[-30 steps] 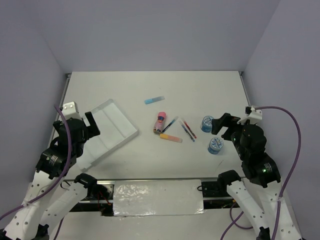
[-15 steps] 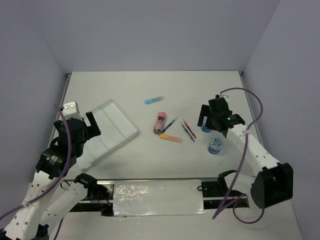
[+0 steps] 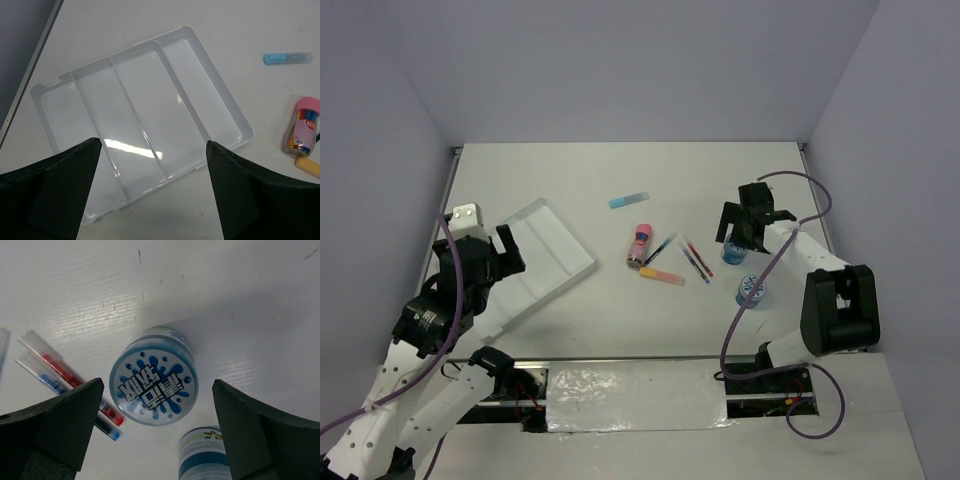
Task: Sort the stationery into containers
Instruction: Pick up the stationery from the center of the board, then place the stationery in the storage box.
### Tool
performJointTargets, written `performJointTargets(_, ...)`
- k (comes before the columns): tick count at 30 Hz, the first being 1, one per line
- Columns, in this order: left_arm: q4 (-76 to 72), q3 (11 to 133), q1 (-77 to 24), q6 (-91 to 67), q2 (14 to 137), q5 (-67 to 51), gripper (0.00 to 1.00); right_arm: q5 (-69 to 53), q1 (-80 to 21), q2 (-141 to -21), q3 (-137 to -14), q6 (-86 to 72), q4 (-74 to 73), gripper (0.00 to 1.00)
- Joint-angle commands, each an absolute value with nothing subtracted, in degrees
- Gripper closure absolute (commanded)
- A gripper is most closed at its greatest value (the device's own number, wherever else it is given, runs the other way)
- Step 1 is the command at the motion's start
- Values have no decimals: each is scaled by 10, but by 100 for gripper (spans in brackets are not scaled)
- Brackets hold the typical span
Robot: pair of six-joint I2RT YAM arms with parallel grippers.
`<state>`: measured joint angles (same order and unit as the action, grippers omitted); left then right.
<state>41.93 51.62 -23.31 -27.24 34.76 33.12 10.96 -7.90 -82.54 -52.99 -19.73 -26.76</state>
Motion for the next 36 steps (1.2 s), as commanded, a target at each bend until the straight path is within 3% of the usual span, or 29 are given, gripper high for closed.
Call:
performJointTargets(1, 395, 515, -236, -269, 351, 327, 1, 86, -75, -850, -551, -178, -230, 3)
performJointTargets(2, 394, 515, -236, -269, 351, 328, 1, 83, -75, -863, -552, -177, -228, 4)
performJointTargets(4, 395, 515, -236, -269, 352, 327, 1, 79, -73, -877, -556, -177, -221, 16)
performJointTargets(5, 395, 515, -236, -268, 352, 326, 1, 80, -73, -877, -555, -178, -216, 29)
performJointTargets(8, 394, 516, -236, -267, 356, 324, 1, 99, -73, -868, -555, -180, -213, 42)
performJointTargets(9, 393, 515, -236, -267, 357, 323, 1, 107, -73, -862, -559, -179, -222, 53)
performJointTargets(12, 392, 515, -236, -265, 359, 320, 1, 133, -86, -821, -568, -184, -244, 68)
performJointTargets(16, 394, 519, -236, -267, 364, 325, 1, 185, -188, -735, -608, -190, -257, 68)
performJointTargets(19, 398, 521, -234, -272, 365, 340, 1, 158, -290, -760, -670, -189, -227, 68)
performJointTargets(26, 418, 529, -215, -293, 351, 386, 1, -44, -386, -974, -828, -205, -85, 67)
performJointTargets(36, 403, 521, -192, -287, 316, 376, 1, -90, -452, -1200, -1046, -233, -3, 67)
